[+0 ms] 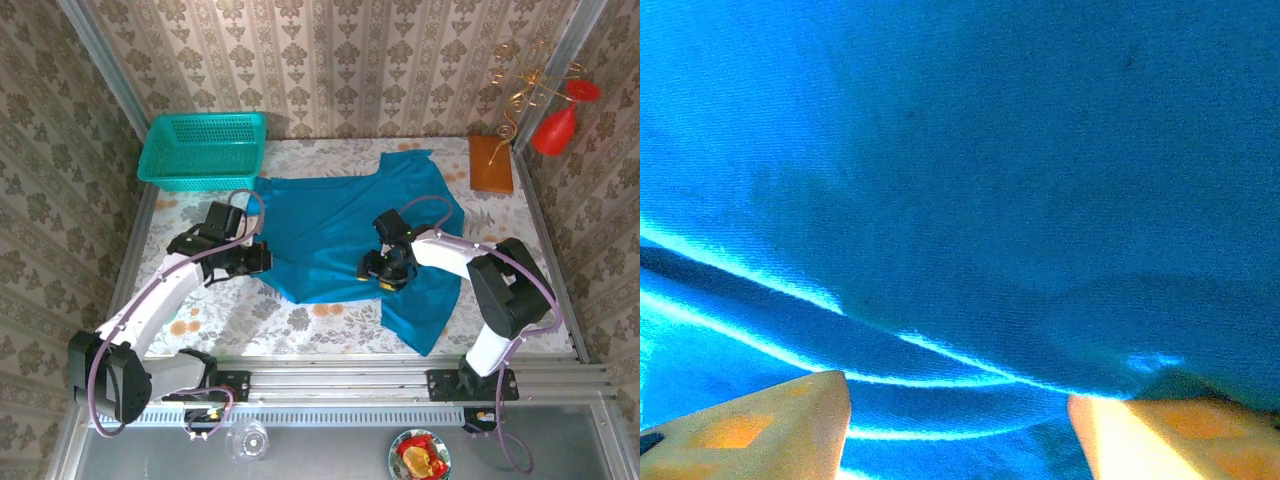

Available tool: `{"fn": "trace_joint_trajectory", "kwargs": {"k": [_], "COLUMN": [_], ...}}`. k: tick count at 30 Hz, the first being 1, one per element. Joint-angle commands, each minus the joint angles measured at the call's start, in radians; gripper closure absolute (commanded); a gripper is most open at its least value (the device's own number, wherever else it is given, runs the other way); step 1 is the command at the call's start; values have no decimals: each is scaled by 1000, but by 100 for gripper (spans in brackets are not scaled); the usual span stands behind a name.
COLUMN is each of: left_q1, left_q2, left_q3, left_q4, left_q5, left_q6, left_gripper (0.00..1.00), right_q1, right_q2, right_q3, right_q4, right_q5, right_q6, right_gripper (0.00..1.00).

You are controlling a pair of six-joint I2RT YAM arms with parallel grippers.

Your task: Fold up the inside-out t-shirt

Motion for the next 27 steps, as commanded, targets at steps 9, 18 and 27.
{"fn": "trace_joint_trajectory", "kwargs": {"k": [9,18,27], "left_q1": [5,2,34], "left_q2": [-12,-4,59], "left_q3": [23,-77,-95], "left_q4": [-310,-243,-100], "left_q5": [-237,-312,-237], "left_q6": [-62,-186,-170], "left_gripper": [100,93,100], "right_q1": [-12,-12,116], "right_q2": [71,53,-107], "right_q3": [-59,-49,42], "right_q4": [-13,-23,-36], "right_q5": [92,76,11], "right_q6": [-1,-8,-196], "right_gripper": [36,36,35]}}
